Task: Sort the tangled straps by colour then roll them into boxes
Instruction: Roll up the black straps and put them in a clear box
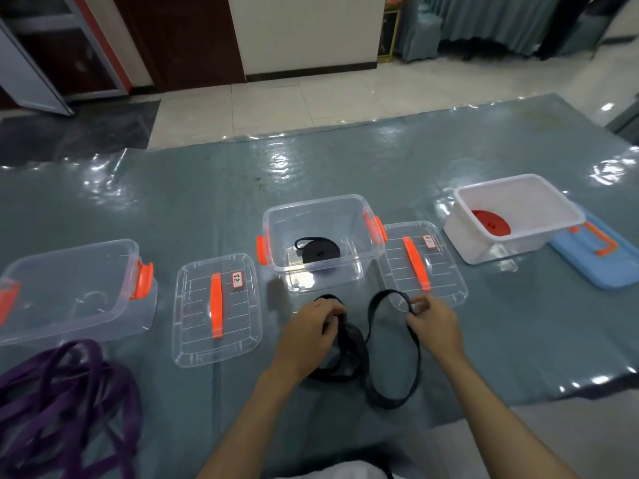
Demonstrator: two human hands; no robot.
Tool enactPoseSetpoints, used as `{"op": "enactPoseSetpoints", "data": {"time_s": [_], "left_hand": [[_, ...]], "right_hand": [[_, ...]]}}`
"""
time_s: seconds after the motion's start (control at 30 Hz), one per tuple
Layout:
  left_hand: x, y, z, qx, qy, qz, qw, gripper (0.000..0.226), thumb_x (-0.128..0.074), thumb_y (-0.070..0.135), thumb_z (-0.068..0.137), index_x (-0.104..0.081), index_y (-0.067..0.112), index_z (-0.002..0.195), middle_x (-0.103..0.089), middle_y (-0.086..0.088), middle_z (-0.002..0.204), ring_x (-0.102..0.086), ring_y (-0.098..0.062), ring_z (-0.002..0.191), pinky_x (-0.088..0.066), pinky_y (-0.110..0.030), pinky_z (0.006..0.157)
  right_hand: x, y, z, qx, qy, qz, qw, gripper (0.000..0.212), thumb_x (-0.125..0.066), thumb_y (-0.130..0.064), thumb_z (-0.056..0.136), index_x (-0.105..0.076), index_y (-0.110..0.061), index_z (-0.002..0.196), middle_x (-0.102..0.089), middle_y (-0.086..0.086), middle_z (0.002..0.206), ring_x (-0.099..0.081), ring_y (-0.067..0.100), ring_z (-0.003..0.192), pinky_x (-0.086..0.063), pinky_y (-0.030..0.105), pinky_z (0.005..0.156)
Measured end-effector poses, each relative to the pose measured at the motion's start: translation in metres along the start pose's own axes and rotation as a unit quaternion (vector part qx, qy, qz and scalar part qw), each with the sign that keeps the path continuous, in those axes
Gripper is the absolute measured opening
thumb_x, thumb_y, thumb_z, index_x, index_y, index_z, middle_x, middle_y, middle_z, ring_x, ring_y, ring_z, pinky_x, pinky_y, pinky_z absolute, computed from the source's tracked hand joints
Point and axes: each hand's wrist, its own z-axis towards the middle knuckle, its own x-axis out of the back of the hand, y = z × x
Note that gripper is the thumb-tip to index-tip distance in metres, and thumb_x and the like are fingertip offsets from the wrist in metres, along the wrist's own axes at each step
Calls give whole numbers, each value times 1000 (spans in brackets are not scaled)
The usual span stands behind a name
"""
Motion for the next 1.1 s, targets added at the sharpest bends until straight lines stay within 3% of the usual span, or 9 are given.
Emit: {"op": "enactPoseSetpoints", "data": {"time_s": [0.1, 0.2, 0.3, 0.4, 0.67, 0.73, 0.87, 1.0, 1.1], "left_hand": [[3, 15, 13, 20, -14, -61, 998, 28, -61, 20, 100, -60, 32, 125, -62, 14, 118, -60, -4, 107, -54, -30, 94], [15, 30, 30, 23, -13, -86, 996, 50, -67, 31, 99, -48, 32, 145, -52, 14, 139, -53, -5, 121, -50, -34, 105], [36, 53, 48, 55, -32, -175, 983, 77, -71, 56, 91, -35, 34, 156, -46, 18, 152, -48, -2, 134, -43, -31, 114], [57, 75, 60, 73, -31, -301, 950, 77, -68, 75, 83, -39, 52, 150, -54, 17, 149, -50, -2, 138, -44, -42, 117], [92, 92, 71, 18, 36, -303, 952, 82, -91, 35, 78, -44, 47, 144, -71, 10, 117, -67, -11, 116, -51, -37, 106], [97, 89, 73, 17, 80, -313, 946, 76, -90, 25, 80, -48, 37, 143, -72, 9, 111, -70, -14, 107, -56, -35, 98], [102, 87, 73, 22, 131, -331, 934, 51, -76, 8, 93, -55, 25, 137, -73, 5, 113, -72, -16, 103, -60, -36, 88], [109, 80, 67, 22, 156, -377, 913, 48, -70, 7, 98, -57, 20, 143, -75, 5, 121, -71, -17, 114, -59, -36, 97], [113, 76, 63, 30, 150, -400, 904, 48, -64, 8, 102, -54, 22, 147, -75, 2, 124, -71, -18, 118, -57, -31, 99]], "right_hand": [[12, -47, -3, 102, 11, 49, 994, 18, -76, -13, 84, -74, -26, 97, -67, -7, 91, -66, 5, 76, -51, 23, 67], [28, -96, -4, 194, 22, 89, 977, 18, -76, -13, 85, -75, -30, 91, -64, -9, 100, -67, 6, 73, -50, 12, 70], [46, -144, -3, 240, 38, 131, 961, 18, -73, -15, 82, -74, -31, 92, -68, -12, 100, -68, 14, 78, -55, 28, 75], [63, -187, -4, 249, 37, 192, 948, 18, -73, -14, 85, -71, -29, 96, -72, -10, 97, -69, 17, 76, -60, 37, 74], [72, -247, -4, 269, -3, 236, 934, 13, -72, -20, 90, -65, -24, 100, -71, 3, 90, -67, 28, 76, -61, 50, 71], [71, -254, -4, 266, -37, 271, 924, 14, -76, -19, 89, -67, -22, 100, -71, 8, 90, -70, 29, 79, -63, 51, 67], [68, -265, -2, 292, -117, 291, 904, 19, -83, -20, 86, -74, -25, 102, -74, -2, 95, -72, 25, 89, -64, 52, 80], [68, -265, 0, 315, -160, 303, 885, 25, -79, -7, 89, -77, -18, 113, -70, 5, 100, -68, 29, 95, -66, 45, 77], [66, -263, 2, 347, -133, 254, 893, 26, -77, -12, 91, -76, -24, 114, -65, 4, 108, -67, 17, 102, -64, 32, 79]]}}
